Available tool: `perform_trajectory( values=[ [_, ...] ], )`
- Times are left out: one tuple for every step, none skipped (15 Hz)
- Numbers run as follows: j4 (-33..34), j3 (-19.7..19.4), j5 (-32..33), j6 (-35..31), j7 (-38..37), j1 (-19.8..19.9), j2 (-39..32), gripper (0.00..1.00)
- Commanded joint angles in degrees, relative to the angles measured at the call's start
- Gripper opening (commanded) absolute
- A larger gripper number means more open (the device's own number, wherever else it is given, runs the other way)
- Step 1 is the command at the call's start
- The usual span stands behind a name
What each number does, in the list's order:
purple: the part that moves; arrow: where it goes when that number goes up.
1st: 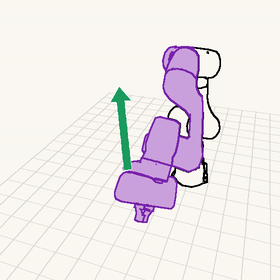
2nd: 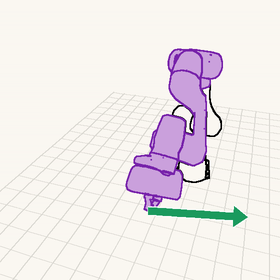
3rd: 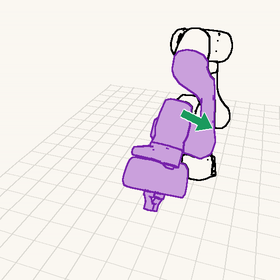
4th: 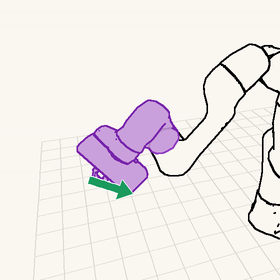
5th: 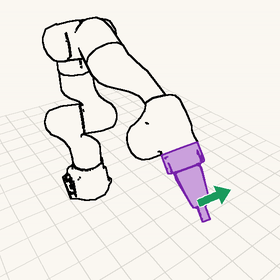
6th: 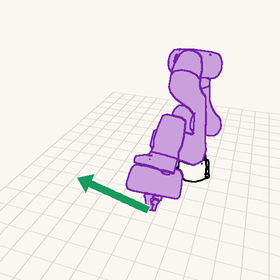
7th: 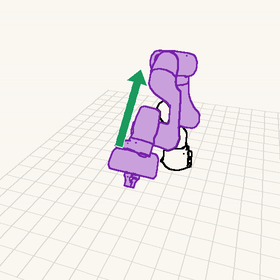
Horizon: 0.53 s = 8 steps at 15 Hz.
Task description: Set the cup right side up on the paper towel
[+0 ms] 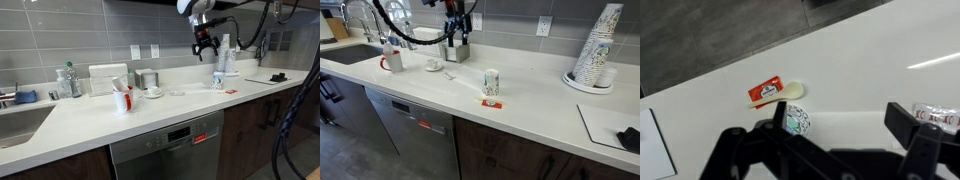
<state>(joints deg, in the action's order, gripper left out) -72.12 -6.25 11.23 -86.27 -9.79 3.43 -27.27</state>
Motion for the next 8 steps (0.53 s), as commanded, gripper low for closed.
perform_trajectory(
  values=[
    [-0.6, 0.3, -4.8, -8.3, 3.1, 3.8, -1.4, 1.00],
    [-1.0, 0.4, -6.5, -10.5, 4.1, 4.9, -1.7, 1.00],
    [-1.1, 0.4, -7.9, -12.0, 5.0, 5.9, -2.3, 1.00],
    [-1.4, 0.4, -9.7, -13.4, 5.8, 7.1, -2.7, 1.00],
    [-1.5, 0.2, -10.9, -14.8, 6.2, 8.1, -3.4, 1.00],
    [-1.5, 0.1, -12.1, -15.6, 6.9, 9.1, -3.9, 1.00],
    [-1.2, 0.0, -13.0, -16.6, 7.4, 9.9, -4.7, 1.00],
    [-1.1, 0.1, -13.9, -17.9, 8.2, 10.6, -5.3, 1.00]
  ],
)
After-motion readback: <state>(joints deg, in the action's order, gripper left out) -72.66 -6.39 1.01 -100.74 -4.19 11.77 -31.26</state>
